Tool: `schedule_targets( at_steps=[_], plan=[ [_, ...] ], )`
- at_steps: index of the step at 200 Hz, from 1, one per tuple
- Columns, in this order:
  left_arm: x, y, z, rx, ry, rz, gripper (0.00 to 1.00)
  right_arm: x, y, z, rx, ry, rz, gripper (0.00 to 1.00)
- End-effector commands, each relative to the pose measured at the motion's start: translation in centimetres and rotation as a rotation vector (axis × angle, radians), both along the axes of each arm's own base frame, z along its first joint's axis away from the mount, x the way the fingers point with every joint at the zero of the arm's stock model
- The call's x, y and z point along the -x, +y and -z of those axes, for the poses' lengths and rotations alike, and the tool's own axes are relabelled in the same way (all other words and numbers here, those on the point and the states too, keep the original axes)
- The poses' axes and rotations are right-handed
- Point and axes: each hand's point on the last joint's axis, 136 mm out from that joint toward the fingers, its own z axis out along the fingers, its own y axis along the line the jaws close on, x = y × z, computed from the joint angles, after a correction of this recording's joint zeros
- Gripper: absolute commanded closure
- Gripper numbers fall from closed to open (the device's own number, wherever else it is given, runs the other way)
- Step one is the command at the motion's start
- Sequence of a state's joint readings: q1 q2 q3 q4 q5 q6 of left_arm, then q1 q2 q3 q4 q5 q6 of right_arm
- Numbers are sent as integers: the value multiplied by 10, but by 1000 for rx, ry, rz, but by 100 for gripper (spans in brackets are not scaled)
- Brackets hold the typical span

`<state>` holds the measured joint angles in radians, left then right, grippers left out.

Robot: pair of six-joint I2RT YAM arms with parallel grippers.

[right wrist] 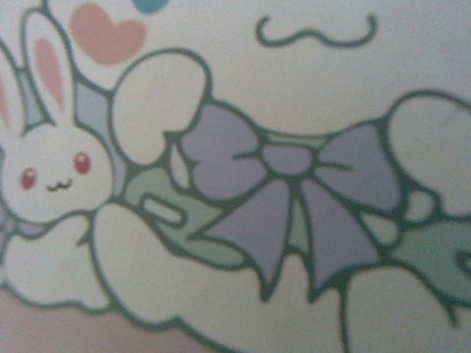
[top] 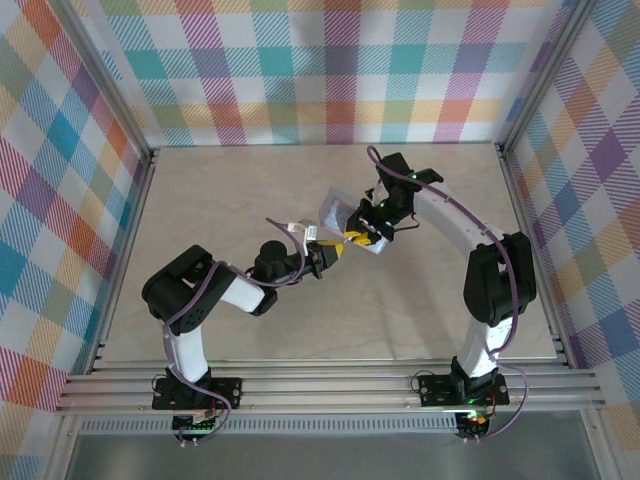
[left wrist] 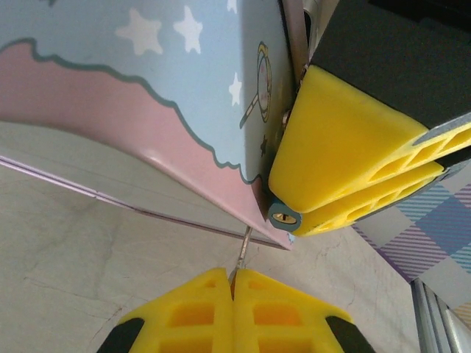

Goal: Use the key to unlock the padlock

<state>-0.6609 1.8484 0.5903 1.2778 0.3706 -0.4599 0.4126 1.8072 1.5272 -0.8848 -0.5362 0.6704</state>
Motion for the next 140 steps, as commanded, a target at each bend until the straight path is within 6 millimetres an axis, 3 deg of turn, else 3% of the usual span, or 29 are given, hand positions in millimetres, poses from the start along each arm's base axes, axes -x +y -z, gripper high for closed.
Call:
schedule_targets(
  at_steps=[1, 68, 140],
  plan=[
    [14, -5, -28, 54, -76, 37, 100, -12, 4, -11, -34, -47, 2, 100],
    [20, 3, -34, 55, -86, 11, 100, -13, 1, -8, -25, -48, 5, 100],
    [7, -4, -32, 56, -71, -2, 100, -10, 1, -10, -36, -45, 6, 100]
  ],
)
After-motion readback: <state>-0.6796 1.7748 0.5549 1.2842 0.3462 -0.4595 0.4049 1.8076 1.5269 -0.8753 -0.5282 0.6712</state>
